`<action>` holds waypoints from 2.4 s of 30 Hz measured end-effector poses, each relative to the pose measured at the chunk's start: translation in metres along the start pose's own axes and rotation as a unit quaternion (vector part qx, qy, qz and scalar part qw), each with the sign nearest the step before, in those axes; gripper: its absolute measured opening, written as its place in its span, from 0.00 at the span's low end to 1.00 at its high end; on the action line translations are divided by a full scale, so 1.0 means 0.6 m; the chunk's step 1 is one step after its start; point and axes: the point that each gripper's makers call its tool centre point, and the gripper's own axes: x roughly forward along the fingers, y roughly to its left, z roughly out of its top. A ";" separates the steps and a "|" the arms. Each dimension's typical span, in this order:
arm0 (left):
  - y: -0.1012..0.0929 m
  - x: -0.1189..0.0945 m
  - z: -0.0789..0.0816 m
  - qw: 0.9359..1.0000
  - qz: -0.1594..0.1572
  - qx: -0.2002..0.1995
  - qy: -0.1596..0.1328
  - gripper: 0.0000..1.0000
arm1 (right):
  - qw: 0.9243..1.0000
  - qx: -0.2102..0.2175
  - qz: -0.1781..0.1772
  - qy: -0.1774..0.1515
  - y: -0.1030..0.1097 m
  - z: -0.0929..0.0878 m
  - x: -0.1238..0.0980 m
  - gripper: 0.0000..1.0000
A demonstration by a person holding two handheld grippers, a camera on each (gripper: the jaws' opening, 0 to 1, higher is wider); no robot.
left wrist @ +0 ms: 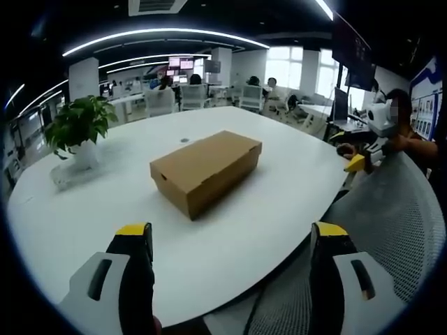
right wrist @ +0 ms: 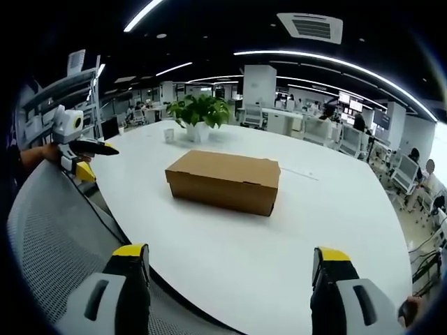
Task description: Operate the shoe box by opening the lid, removing the specified soft item, and placing it in the target area until the item is outside and the box remains undamaged.
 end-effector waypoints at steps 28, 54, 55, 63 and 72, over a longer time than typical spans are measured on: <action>0.002 0.003 -0.004 1.000 -0.004 -0.008 0.011 0.91 | 1.000 -0.006 0.011 -0.001 0.004 0.009 0.000 0.96; 0.045 0.059 0.027 0.999 -0.019 0.043 0.016 0.87 | 1.000 -0.026 0.008 -0.004 -0.051 0.038 0.035 0.93; 0.045 0.063 0.027 0.999 -0.021 0.043 0.016 0.85 | 1.000 -0.027 0.008 -0.005 -0.053 0.038 0.037 0.93; 0.055 0.094 0.020 0.999 -0.027 0.038 0.019 0.81 | 0.999 -0.040 0.015 -0.011 -0.061 0.041 0.062 0.90; 0.070 0.118 0.021 0.999 -0.020 0.034 0.010 0.75 | 0.999 -0.042 0.026 -0.016 -0.063 0.041 0.092 0.86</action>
